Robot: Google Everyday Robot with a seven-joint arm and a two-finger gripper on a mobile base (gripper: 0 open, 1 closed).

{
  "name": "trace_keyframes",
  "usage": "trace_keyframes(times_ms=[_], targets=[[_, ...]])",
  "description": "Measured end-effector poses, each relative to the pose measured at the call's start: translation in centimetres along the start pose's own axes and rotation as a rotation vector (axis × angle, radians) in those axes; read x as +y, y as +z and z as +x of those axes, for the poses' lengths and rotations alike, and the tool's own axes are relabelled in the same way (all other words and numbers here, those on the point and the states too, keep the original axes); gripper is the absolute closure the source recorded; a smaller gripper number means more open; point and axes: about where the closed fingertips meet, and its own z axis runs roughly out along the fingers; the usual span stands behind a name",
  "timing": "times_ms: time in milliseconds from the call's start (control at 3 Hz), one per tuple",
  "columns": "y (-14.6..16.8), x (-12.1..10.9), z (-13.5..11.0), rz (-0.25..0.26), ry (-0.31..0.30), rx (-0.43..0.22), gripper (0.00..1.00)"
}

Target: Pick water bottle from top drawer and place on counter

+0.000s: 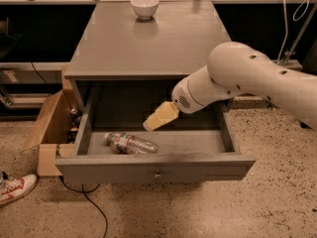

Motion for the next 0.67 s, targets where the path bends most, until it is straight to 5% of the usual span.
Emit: trace_keyframes(times_ms=[667], targets=[[2.4,0.8,0.3,-0.012,-0.013,0.027,0.00]])
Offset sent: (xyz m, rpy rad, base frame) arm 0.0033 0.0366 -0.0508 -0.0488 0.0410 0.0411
